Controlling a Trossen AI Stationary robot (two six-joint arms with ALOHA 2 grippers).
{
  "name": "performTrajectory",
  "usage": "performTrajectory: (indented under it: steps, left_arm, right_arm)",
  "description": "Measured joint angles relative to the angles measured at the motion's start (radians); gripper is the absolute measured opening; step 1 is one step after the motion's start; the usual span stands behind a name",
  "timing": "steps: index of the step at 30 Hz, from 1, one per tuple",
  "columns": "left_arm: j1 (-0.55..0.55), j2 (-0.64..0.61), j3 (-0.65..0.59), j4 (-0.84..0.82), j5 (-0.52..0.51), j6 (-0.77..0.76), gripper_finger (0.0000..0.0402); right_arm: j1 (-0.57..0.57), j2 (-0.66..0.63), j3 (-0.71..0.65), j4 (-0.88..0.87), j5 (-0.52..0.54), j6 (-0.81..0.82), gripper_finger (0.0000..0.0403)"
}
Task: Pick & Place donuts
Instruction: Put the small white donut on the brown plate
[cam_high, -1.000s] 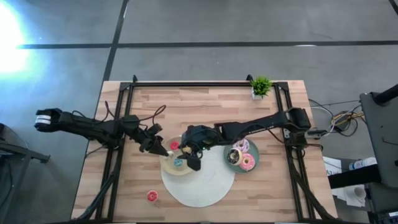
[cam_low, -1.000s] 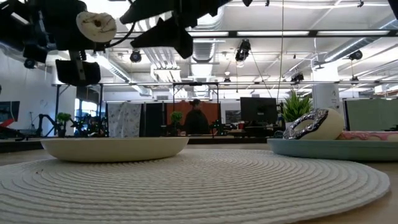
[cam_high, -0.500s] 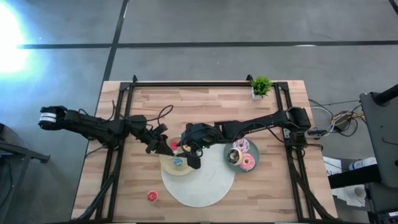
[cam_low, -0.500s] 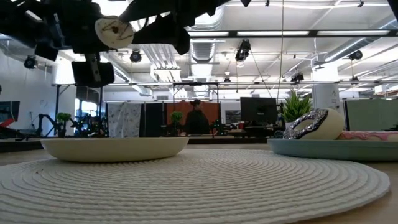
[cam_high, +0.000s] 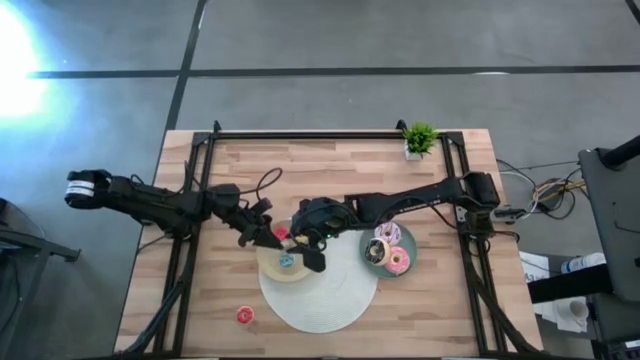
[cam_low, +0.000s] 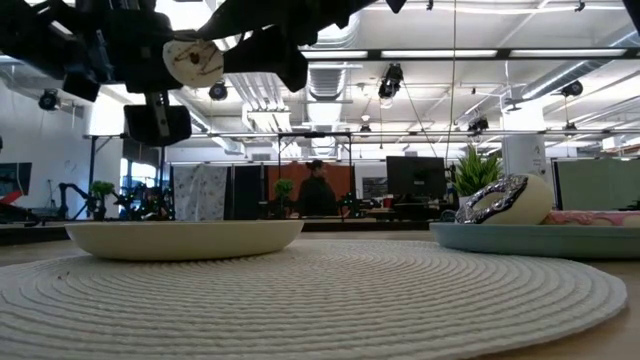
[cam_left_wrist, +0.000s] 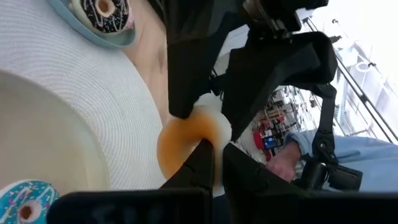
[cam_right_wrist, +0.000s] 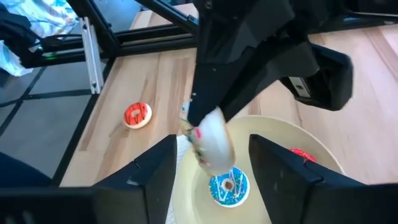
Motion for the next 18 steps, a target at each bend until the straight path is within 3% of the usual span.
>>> performTrajectory:
  steps: [12, 18]
  left_arm:
    - [0.007, 0.002, 0.034, -0.007, -0.006, 0.044, 0.0000]
    - [0.007, 0.002, 0.034, -0.031, -0.064, 0.049, 0.0009]
  right_arm:
    - [-0.013, 0.000, 0.000, -0.007, -0.013, 0.004, 0.0086]
    - [-0.015, 0.000, 0.000, -0.037, -0.006, 0.008, 0.0029]
